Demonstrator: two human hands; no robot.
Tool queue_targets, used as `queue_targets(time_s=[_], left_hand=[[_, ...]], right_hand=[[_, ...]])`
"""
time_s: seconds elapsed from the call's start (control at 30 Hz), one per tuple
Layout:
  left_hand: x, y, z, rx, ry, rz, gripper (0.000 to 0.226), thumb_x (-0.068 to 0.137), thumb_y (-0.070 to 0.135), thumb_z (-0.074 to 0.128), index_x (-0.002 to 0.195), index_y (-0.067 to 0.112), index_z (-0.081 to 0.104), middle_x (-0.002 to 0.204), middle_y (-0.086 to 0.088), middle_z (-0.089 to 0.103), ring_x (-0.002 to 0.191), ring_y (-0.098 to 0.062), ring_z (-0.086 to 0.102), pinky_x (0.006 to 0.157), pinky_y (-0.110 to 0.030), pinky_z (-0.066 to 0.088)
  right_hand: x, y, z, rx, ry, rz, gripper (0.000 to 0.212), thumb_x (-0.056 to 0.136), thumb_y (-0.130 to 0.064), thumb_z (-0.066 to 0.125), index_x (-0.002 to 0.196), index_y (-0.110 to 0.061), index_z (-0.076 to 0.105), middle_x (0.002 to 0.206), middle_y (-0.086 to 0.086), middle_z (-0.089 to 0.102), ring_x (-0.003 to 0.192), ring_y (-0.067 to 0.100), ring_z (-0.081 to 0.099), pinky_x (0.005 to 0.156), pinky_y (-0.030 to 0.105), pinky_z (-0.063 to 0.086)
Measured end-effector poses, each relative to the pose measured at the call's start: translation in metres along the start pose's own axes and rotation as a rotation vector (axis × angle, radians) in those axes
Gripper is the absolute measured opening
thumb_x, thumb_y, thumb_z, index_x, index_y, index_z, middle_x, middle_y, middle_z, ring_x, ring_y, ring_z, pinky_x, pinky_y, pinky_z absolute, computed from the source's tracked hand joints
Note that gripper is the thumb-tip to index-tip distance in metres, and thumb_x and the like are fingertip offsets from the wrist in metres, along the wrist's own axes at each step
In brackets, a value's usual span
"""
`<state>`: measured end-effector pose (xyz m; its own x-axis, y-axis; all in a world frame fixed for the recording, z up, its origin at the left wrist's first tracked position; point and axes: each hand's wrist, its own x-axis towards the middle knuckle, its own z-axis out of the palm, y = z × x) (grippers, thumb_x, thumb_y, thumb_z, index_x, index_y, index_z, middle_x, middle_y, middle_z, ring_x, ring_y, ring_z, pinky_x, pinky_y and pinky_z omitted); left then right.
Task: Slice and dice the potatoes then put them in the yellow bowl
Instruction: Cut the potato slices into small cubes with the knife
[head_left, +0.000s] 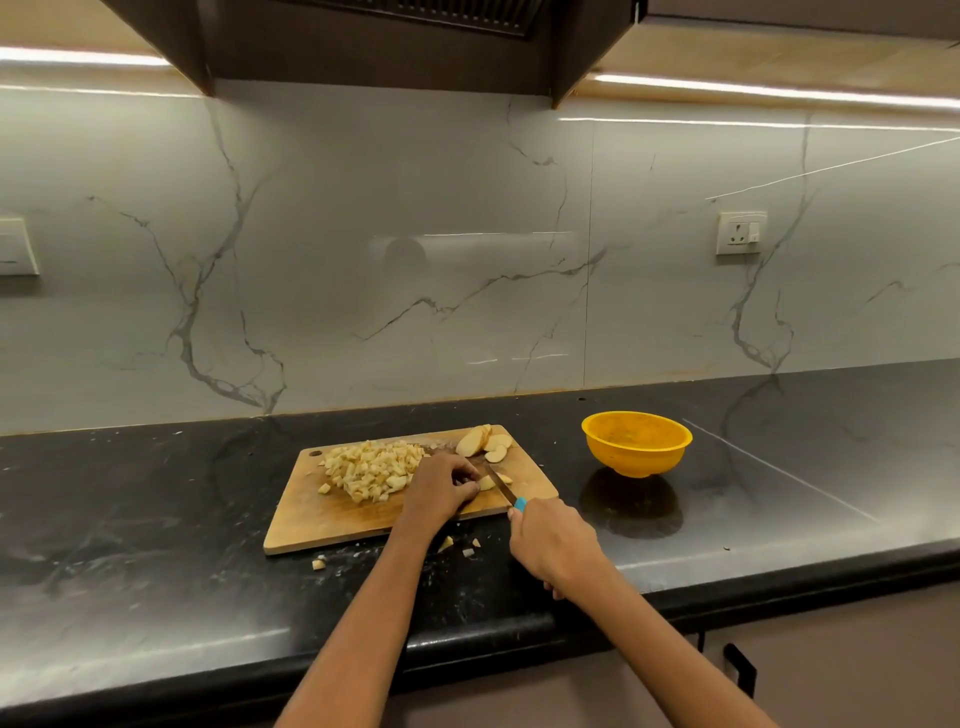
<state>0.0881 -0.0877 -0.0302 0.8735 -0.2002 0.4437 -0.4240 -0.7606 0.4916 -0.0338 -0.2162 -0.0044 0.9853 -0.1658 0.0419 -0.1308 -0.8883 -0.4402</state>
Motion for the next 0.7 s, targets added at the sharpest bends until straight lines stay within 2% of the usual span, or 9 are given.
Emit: queue_targets(time_s=[0.07, 0.13, 0.27, 0.3, 0.37, 0.43, 0.5, 0.6, 0.7], left_hand=[[0.002, 0.0, -0.001, -0.001, -0.014, -0.008, 0.017, 0.081, 0.018, 0.07, 0.098, 0.015, 0.072, 0.101, -0.001, 0.069, 0.088, -0.008, 0.06, 0.08, -0.021, 0.048], [0.004, 0.001, -0.002, -0.006, -0.036, -0.024, 0.017, 0.081, 0.018, 0.071, 0.097, 0.014, 0.073, 0.1, -0.001, 0.07, 0.09, -0.009, 0.061, 0.083, -0.024, 0.05], [0.005, 0.002, -0.004, -0.005, -0.046, -0.037, 0.014, 0.08, 0.019, 0.071, 0.094, 0.015, 0.074, 0.097, 0.0, 0.071, 0.089, -0.011, 0.062, 0.083, -0.03, 0.052], [0.004, 0.002, -0.004, -0.004, -0.041, -0.037, 0.014, 0.08, 0.02, 0.072, 0.093, 0.015, 0.074, 0.097, 0.001, 0.071, 0.089, -0.011, 0.062, 0.083, -0.03, 0.052], [0.002, 0.001, -0.003, -0.001, -0.026, -0.041, 0.014, 0.08, 0.021, 0.072, 0.094, 0.017, 0.074, 0.1, 0.001, 0.07, 0.091, -0.01, 0.061, 0.082, -0.028, 0.051], [0.0, -0.001, 0.0, 0.003, -0.006, -0.053, 0.014, 0.081, 0.023, 0.071, 0.094, 0.019, 0.074, 0.104, 0.001, 0.069, 0.092, -0.01, 0.06, 0.08, -0.026, 0.05], [-0.003, 0.0, 0.001, 0.006, 0.017, -0.063, 0.013, 0.082, 0.025, 0.069, 0.095, 0.021, 0.073, 0.102, 0.003, 0.069, 0.092, -0.009, 0.059, 0.082, -0.027, 0.048], [-0.007, 0.001, 0.003, 0.032, 0.048, -0.1, 0.011, 0.083, 0.029, 0.068, 0.093, 0.028, 0.072, 0.099, 0.01, 0.068, 0.097, -0.008, 0.057, 0.094, -0.041, 0.042], [-0.01, 0.003, 0.003, 0.025, 0.059, -0.116, 0.011, 0.083, 0.031, 0.068, 0.093, 0.029, 0.071, 0.1, 0.012, 0.067, 0.1, -0.007, 0.056, 0.097, -0.043, 0.039]], right_hand=[[0.002, -0.004, -0.002, -0.016, -0.025, 0.006, 0.04, 0.102, -0.035, 0.036, 0.115, -0.003, 0.055, 0.104, 0.012, 0.065, 0.097, 0.024, 0.066, 0.085, 0.034, 0.055], [0.007, -0.008, -0.004, -0.023, -0.062, -0.001, 0.034, 0.101, -0.029, 0.038, 0.111, -0.002, 0.056, 0.099, 0.012, 0.064, 0.094, 0.025, 0.065, 0.085, 0.033, 0.053], [0.019, -0.016, -0.011, 0.005, -0.158, 0.017, 0.034, 0.101, -0.023, 0.037, 0.074, -0.004, 0.044, 0.081, 0.012, 0.057, 0.09, 0.028, 0.062, 0.07, 0.03, 0.05], [0.019, -0.017, -0.011, 0.004, -0.171, 0.016, 0.032, 0.101, -0.023, 0.037, 0.077, -0.003, 0.044, 0.081, 0.012, 0.056, 0.093, 0.029, 0.063, 0.071, 0.03, 0.051], [0.013, -0.015, -0.011, -0.03, -0.156, -0.01, 0.021, 0.101, -0.022, 0.039, 0.095, -0.005, 0.05, 0.096, 0.013, 0.059, 0.103, 0.029, 0.063, 0.084, 0.033, 0.051], [0.002, -0.009, -0.009, -0.08, -0.114, -0.027, 0.027, 0.1, -0.024, 0.041, 0.112, -0.005, 0.056, 0.112, 0.014, 0.062, 0.105, 0.028, 0.062, 0.088, 0.034, 0.051], [-0.008, -0.001, -0.006, -0.117, -0.069, -0.035, 0.032, 0.1, -0.027, 0.041, 0.116, -0.005, 0.057, 0.117, 0.012, 0.062, 0.106, 0.025, 0.061, 0.088, 0.033, 0.051], [-0.018, 0.007, -0.001, -0.153, -0.018, -0.034, 0.036, 0.1, -0.03, 0.04, 0.119, -0.006, 0.059, 0.118, 0.01, 0.063, 0.107, 0.024, 0.061, 0.087, 0.032, 0.049], [-0.018, 0.009, 0.001, -0.081, 0.032, -0.013, 0.041, 0.101, -0.035, 0.038, 0.119, -0.004, 0.058, 0.118, 0.01, 0.063, 0.107, 0.023, 0.061, 0.085, 0.031, 0.048]])
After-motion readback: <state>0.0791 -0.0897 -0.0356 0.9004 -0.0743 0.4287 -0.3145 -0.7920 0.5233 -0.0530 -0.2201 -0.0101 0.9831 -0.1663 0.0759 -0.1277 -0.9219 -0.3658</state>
